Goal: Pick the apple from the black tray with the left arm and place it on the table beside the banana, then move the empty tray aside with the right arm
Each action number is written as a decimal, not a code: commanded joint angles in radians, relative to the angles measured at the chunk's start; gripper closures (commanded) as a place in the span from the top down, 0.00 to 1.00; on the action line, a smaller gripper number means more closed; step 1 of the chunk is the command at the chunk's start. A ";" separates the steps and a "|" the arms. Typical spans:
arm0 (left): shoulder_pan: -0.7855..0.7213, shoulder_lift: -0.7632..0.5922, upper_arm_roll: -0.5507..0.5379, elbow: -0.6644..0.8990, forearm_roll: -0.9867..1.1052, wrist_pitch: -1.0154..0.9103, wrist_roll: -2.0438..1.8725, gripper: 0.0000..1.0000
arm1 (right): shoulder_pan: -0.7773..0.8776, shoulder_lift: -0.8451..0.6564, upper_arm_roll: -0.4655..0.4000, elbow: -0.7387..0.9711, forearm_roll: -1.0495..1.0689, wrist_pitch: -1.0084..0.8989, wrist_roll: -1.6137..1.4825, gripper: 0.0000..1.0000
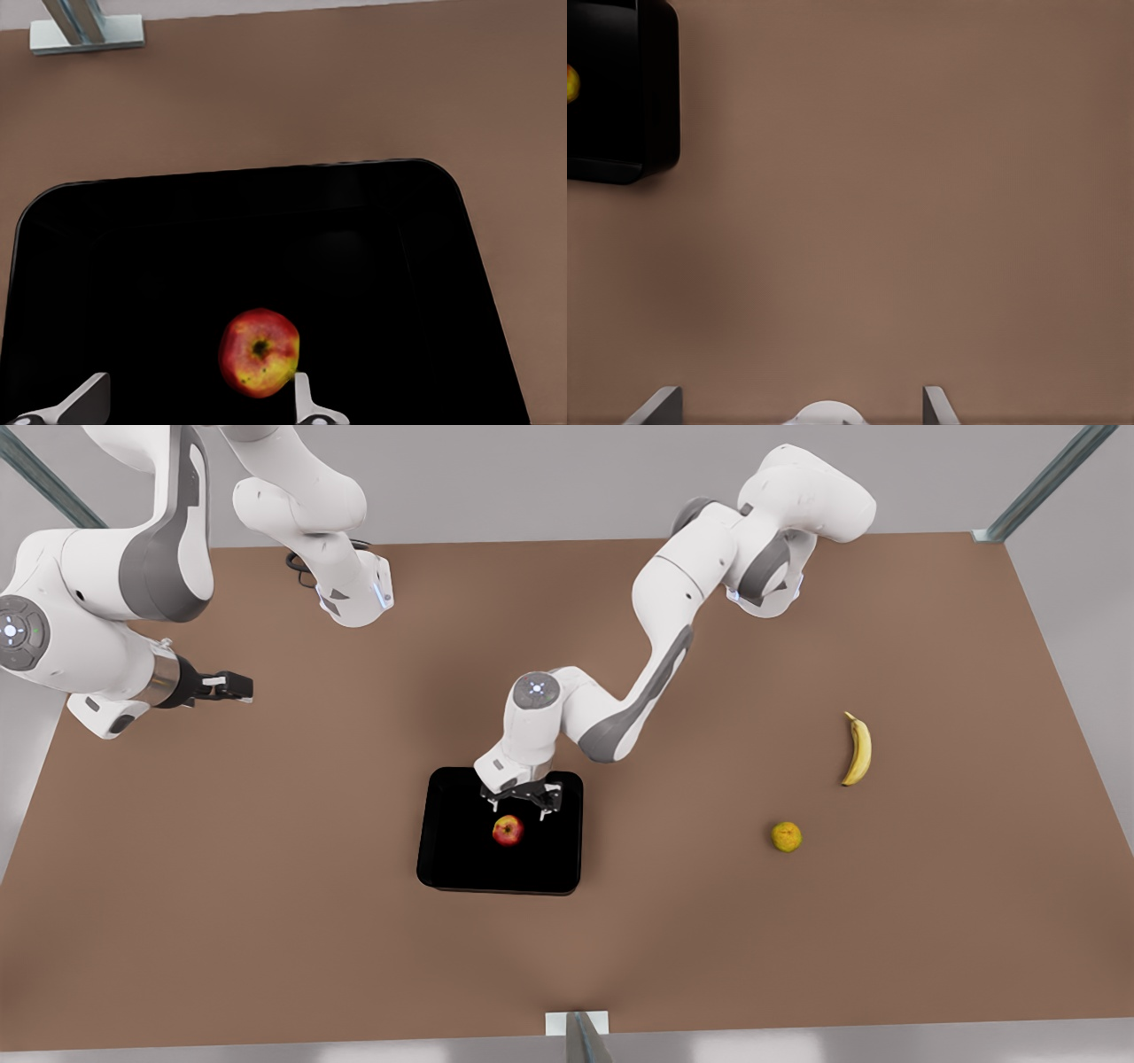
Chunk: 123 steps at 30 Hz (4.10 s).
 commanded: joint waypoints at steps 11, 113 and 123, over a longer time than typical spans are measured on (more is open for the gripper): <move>-0.046 0.096 0.040 0.021 0.003 0.128 -0.096 1.00 | -0.003 0.001 -0.001 0.003 0.001 0.000 0.000 1.00; 0.155 -0.085 0.032 0.096 -0.233 -0.302 0.205 0.69 | 0.037 0.039 0.001 0.034 0.011 0.007 0.054 1.00; 0.543 -0.108 -0.004 0.035 -0.236 -0.419 0.633 0.69 | 0.241 0.208 0.159 0.219 0.076 0.095 0.624 1.00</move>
